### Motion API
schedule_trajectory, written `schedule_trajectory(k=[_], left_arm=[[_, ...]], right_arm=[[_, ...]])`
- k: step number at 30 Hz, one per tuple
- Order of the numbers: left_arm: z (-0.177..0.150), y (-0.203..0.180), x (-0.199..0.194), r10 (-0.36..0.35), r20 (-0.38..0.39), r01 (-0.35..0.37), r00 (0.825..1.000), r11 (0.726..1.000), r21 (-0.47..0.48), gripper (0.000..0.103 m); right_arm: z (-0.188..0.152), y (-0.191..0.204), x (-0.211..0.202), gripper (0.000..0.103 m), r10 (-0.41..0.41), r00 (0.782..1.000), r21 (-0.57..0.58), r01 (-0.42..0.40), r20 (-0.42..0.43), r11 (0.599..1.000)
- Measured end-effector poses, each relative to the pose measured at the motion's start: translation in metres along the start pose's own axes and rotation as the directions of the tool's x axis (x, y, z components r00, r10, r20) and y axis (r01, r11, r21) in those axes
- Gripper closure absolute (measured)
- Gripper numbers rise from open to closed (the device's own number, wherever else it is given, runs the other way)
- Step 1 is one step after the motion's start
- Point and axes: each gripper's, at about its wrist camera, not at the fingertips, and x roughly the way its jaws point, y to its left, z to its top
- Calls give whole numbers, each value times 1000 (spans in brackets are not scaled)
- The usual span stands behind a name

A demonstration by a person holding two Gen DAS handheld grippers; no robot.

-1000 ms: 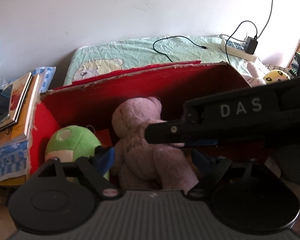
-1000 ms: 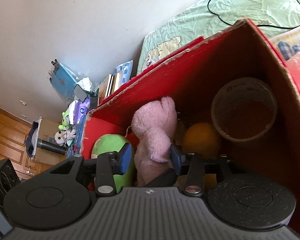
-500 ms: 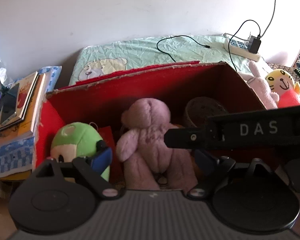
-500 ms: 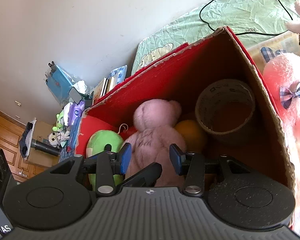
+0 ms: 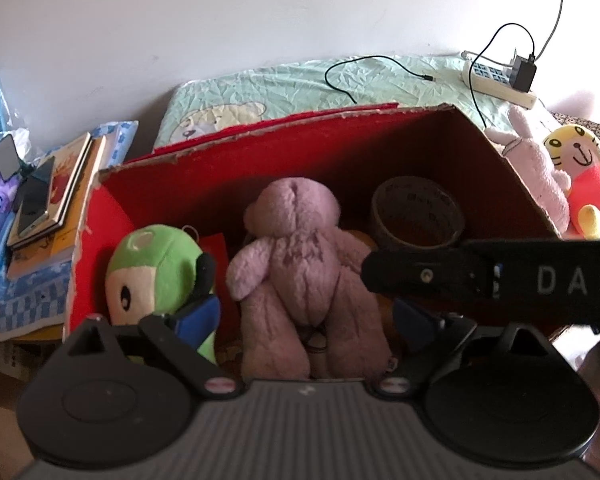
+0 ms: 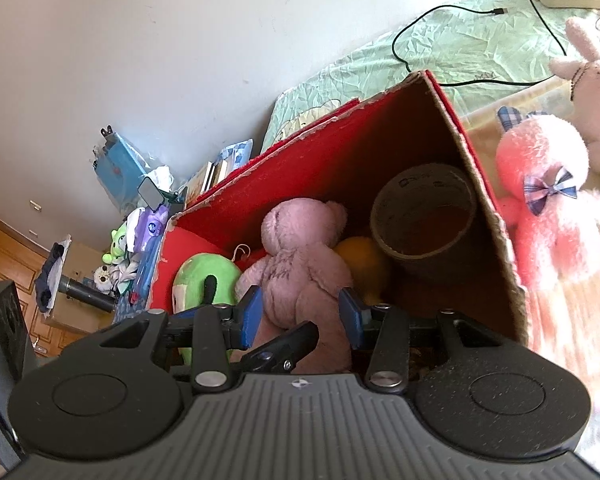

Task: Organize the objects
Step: 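Set the pink teddy bear down in the box and open the right gripper, then move the right gripper back to the yellow tiger plush on the bed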

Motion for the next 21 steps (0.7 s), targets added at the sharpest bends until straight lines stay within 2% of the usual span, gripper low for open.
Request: schedule_trajectory(k=[7, 19, 21], left_arm=[[0, -19, -7, 52, 8, -52, 999, 999, 16, 7], [3, -43, -17, 120, 1, -120, 993, 992, -35, 5], [4, -46, -21, 137, 5, -137, 991, 990, -41, 4]], right_arm=[[-3, -5, -13, 59, 29, 1000, -34, -28, 13, 999], [-2, -9, -38, 59, 78, 997, -111, -77, 8, 991], [-1, -9, -43, 57, 74, 997, -129, -71, 18, 989]])
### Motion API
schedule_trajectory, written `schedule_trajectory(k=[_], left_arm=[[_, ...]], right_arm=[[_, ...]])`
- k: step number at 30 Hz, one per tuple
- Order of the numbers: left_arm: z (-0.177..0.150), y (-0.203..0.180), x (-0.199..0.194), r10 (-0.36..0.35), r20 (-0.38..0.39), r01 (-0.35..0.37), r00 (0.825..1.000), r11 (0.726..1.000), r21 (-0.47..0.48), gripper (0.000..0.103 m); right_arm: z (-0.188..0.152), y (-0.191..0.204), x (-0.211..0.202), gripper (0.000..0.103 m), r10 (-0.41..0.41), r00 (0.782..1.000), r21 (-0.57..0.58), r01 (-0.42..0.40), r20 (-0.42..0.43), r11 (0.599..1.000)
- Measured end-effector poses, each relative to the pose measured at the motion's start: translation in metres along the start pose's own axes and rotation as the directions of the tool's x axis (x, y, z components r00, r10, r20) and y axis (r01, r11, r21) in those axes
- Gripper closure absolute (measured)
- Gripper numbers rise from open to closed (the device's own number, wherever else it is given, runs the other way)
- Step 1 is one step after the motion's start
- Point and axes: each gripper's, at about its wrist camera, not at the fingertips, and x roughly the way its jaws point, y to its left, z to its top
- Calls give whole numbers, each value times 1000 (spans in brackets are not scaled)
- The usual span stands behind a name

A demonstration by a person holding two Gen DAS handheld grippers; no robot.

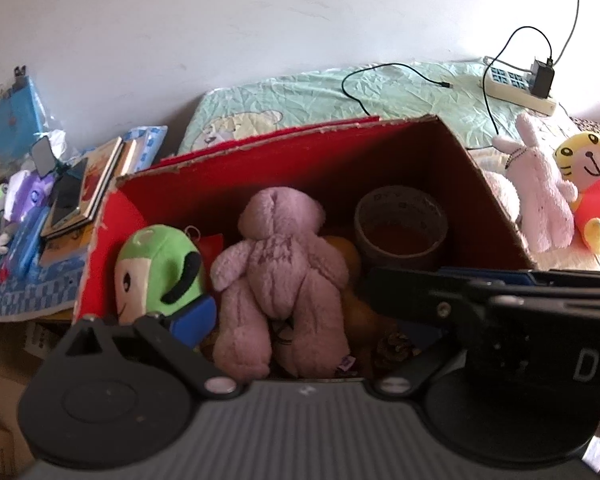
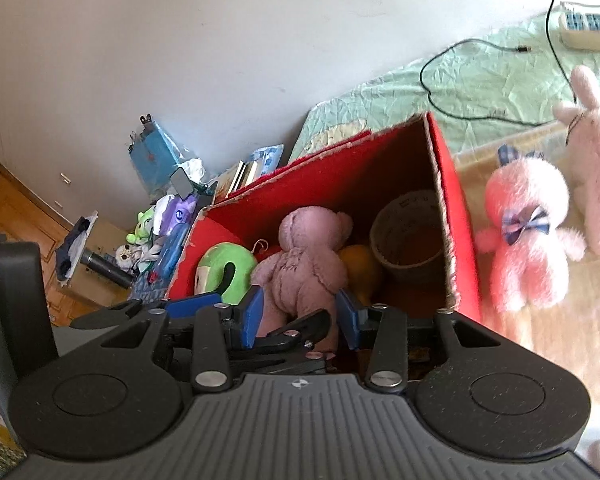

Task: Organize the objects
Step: 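Move the right gripper back to the yellow tiger plush on the bed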

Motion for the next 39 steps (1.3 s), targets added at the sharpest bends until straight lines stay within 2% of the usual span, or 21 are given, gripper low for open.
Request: schedule_trajectory(k=[9, 17, 24, 39], left_arm=[[8, -18, -23, 51, 24, -51, 998, 999, -3, 2], [12, -52, -44, 64, 76, -68, 995, 997, 49, 2], [17, -87, -54, 40, 105, -49, 994, 995, 86, 2], [29, -184, -46, -37, 62, 24, 997, 981, 192, 2]], right_arm=[[5, -11, -28, 57, 25, 999, -14, -25, 45, 1000], [3, -31, -59, 56, 23, 995, 9, -24, 101, 1000], [2, -62, -89, 56, -3, 988, 58, -6, 152, 998], [2, -122, -137, 56, -79, 979, 138, 53, 189, 989]])
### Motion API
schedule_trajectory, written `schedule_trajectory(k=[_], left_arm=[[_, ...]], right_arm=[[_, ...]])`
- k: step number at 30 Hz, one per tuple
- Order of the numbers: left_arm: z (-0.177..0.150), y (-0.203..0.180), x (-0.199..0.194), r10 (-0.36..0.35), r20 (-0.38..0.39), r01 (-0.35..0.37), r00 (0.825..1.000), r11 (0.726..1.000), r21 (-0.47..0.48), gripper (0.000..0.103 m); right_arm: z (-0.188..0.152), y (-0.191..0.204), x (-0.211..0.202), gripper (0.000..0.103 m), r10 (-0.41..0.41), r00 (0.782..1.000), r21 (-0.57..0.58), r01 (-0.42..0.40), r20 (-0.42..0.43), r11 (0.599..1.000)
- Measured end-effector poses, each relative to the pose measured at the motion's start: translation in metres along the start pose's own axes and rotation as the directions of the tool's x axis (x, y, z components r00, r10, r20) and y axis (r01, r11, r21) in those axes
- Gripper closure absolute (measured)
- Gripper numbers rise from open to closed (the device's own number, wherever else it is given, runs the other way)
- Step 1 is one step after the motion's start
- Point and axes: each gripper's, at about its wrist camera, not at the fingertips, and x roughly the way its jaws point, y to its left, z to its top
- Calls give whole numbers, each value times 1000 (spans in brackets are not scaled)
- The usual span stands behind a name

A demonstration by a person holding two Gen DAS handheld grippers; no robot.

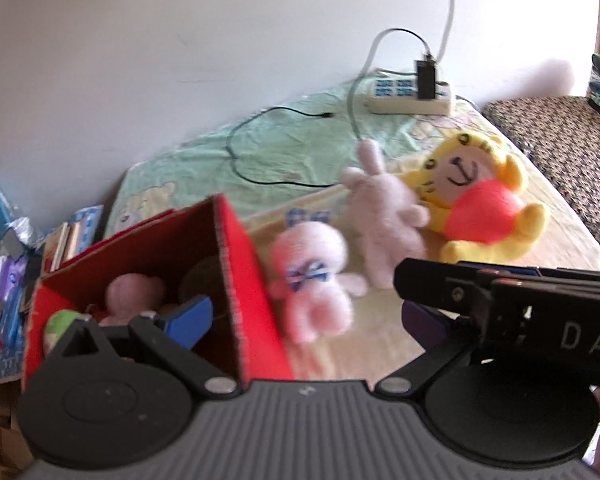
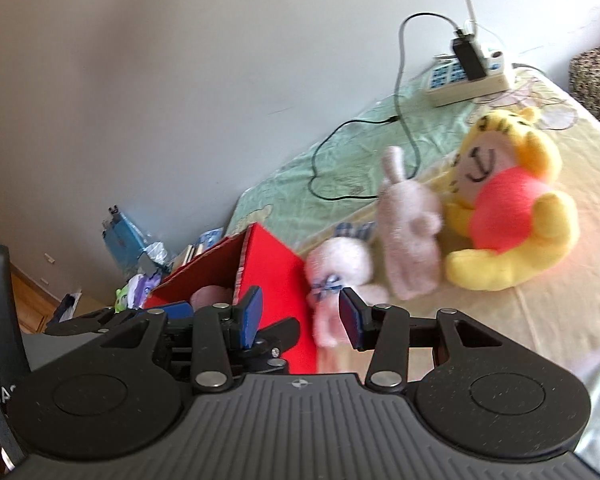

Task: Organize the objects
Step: 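Move the right gripper back to the yellow tiger plush on the bed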

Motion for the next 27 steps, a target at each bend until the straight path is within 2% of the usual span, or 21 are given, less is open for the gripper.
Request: schedule_trajectory(k=[10, 21, 27], left_arm=[[8, -43, 22, -51, -52, 53, 997, 998, 43, 2], [16, -70, 46, -94, -108, 101, 990, 993, 62, 2], [20, -82, 61, -161, -135, 169, 978, 984, 49, 2]], right_arm=[[6, -40, -18, 56, -63, 998, 48, 62, 13, 997], [12, -74, -25, 56, -119, 993, 116, 116, 13, 986], [18, -92, -28, 56, -163, 987, 137, 161, 7, 978]])
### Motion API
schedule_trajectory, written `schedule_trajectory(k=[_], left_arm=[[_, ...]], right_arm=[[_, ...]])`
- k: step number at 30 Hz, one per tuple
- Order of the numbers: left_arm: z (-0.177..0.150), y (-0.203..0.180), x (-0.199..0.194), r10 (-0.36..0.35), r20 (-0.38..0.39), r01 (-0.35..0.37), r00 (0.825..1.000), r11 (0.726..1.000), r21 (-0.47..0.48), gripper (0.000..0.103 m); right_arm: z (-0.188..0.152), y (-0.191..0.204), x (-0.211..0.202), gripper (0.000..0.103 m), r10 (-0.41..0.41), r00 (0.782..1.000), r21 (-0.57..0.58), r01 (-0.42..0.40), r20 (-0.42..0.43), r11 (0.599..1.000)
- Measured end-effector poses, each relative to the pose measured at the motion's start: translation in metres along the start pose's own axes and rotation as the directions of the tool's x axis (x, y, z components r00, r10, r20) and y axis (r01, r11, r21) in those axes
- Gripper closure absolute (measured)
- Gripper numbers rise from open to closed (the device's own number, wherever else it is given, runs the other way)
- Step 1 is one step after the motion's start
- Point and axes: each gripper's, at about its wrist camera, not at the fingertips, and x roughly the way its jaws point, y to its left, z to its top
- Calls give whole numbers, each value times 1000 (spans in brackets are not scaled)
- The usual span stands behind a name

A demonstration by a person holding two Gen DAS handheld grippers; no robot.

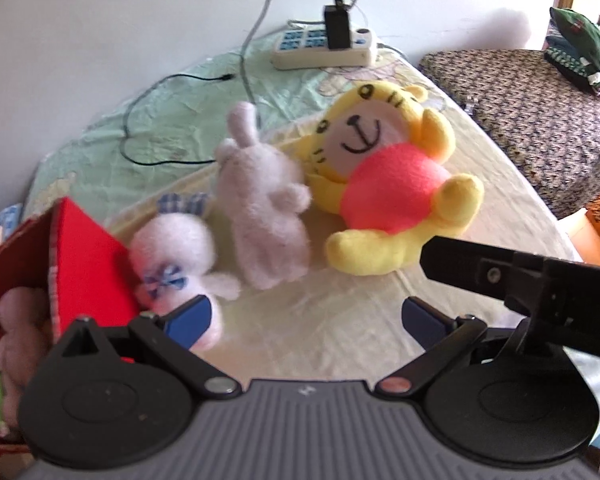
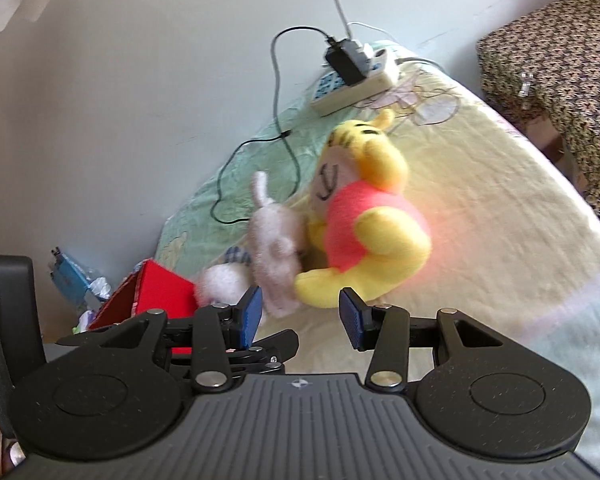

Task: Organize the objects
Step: 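Move the right gripper back to the yellow tiger plush on the bed, then grasp the yellow tiger plush with the right gripper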

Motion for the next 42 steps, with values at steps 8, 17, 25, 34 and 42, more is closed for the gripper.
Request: schedule_trajectory(k=[8, 17, 25, 34, 42], left_arm=[[10, -3, 23, -173, 0, 173, 985, 983, -62, 2], [28, -1, 31, -334, 103, 344, 937, 934, -99, 2], [38, -9, 55, -389, 126, 400, 913, 913, -79, 2], [47, -9, 95, -406, 56, 409, 912, 907, -95, 2], [48, -3, 105, -418, 43, 420, 907, 899, -121, 3]], right_arm=[[17, -28, 1, 56, -72, 997, 40, 71, 7, 997], [50, -54, 15, 46, -100, 994, 88, 96, 35, 991], [65, -69, 57, 45, -58, 998, 89, 61, -33, 994], [71, -72, 88, 42, 19, 997, 81, -13, -78, 997], [71, -80, 103, 51, 149, 981, 180, -126, -123, 976]])
